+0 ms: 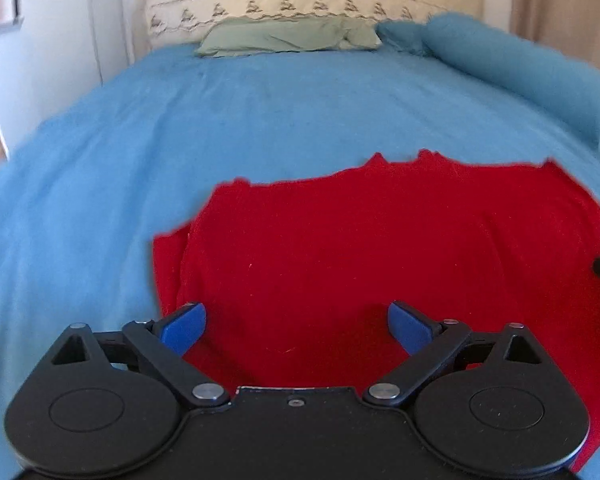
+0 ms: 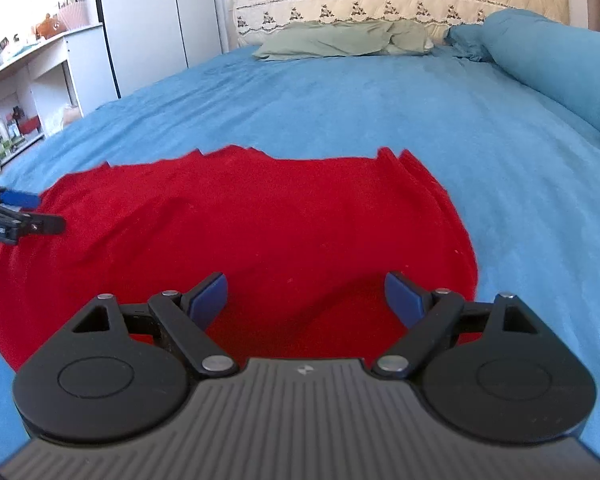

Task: Fold small clothes
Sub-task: 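Open both tools and move them back over the folded sweater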

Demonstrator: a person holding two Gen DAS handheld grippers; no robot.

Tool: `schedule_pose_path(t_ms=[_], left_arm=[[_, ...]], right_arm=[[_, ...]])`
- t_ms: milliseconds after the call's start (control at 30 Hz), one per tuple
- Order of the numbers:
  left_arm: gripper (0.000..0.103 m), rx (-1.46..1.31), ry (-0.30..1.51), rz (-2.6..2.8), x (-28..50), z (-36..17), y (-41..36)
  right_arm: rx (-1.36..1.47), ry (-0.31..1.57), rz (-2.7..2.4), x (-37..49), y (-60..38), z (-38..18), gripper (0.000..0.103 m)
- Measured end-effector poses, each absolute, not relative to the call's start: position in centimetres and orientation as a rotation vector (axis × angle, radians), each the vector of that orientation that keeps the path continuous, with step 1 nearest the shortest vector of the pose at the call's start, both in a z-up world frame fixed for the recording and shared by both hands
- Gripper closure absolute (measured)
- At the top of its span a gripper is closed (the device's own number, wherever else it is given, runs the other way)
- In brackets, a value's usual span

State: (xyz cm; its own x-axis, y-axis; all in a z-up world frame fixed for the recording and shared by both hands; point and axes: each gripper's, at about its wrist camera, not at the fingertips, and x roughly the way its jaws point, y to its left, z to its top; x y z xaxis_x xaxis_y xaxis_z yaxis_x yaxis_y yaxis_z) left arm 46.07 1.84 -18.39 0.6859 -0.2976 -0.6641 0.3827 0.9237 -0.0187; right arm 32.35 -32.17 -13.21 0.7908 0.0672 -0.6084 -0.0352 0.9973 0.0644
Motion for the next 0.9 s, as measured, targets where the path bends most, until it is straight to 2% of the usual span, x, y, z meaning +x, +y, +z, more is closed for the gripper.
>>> schedule_pose_path(t_ms=[167, 300, 533, 700, 900], left_arm=[[0.003, 0.148, 0.725, -0.338, 44.8, -17.3, 1.4], [0.000, 0.069, 0.702, -0.359, 41.4, -14.9, 1.1], [0.000, 0.087, 0.724, -0.341, 36.4, -13.3, -4.7], [0.000, 0.050, 0.767, -0.361, 36.3, -13.6, -6.9], [0.000, -0.009, 0.783, -0.400, 38.3, -12.8, -8.5]], right_arm=[[0.044, 0.664, 0.037, 32.3, -31.9, -12.9, 0.002], [0.121, 0.640, 0.045, 30.3, -31.8, -10.4, 0.001], [0.251, 0.710, -0.095, 23.5, -30.7, -8.1, 0.001], [0.308, 0.798, -0.151, 19.5, -30.8, -9.2, 0.001], [0.402, 0.772, -0.217, 18.4, -32.6, -11.3, 0.002]])
